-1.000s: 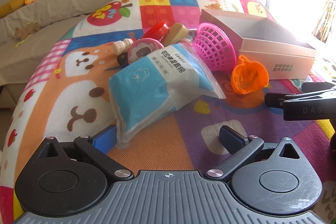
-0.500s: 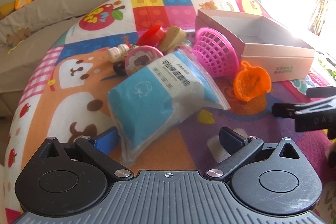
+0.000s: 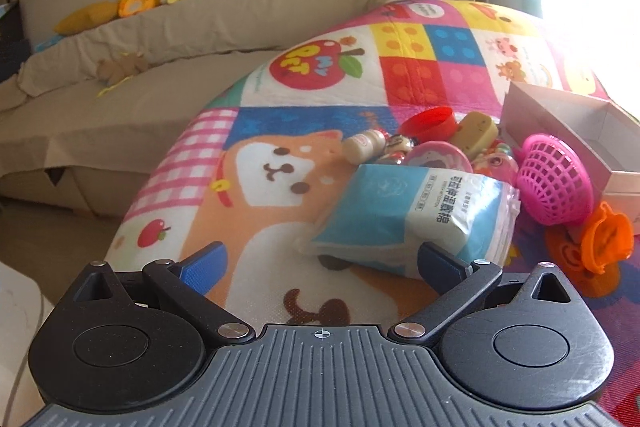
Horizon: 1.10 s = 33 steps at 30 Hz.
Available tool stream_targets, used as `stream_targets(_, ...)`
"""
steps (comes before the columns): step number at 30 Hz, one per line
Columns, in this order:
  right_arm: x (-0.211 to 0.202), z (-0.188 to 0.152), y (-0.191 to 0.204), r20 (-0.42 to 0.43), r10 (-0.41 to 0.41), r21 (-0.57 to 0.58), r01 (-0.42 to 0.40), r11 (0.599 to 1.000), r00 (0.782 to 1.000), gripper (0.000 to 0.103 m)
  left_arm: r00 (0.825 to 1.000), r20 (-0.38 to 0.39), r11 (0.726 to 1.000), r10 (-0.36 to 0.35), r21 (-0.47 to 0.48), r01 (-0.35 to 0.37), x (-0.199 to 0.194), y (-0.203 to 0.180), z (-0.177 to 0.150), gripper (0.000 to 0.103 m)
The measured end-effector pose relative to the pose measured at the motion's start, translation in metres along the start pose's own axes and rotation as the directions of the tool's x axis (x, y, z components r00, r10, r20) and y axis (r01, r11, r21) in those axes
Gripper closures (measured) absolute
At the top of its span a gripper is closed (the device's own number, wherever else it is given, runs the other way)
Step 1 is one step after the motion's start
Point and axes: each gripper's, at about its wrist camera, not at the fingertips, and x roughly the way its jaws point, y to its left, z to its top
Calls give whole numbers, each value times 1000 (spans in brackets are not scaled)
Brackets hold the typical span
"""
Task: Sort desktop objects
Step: 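Grasp the orange pumpkin cup with the right tool while the left tool grasps the pink net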
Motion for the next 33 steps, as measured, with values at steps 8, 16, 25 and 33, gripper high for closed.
stream_targets(8, 6, 14, -35, 106, -356, 124, 343, 931, 928, 0, 990, 75, 993, -121, 21, 119, -31, -5, 1, 0)
stream_targets(16, 39, -13, -67, -75, -160, 413, 177, 894, 984, 0, 970, 77, 970, -230, 101, 222, -30, -35, 4, 0)
stream_targets(25, 28, 10, -24, 69, -74, 199, 59, 978, 995, 0, 984, 37, 982, -172, 91, 168, -22, -33, -2, 0)
stream_targets(33, 34, -24, 58, -114, 91, -166, -109, 980, 989, 19, 987, 51, 988, -151, 26, 150, -25, -24, 6, 0)
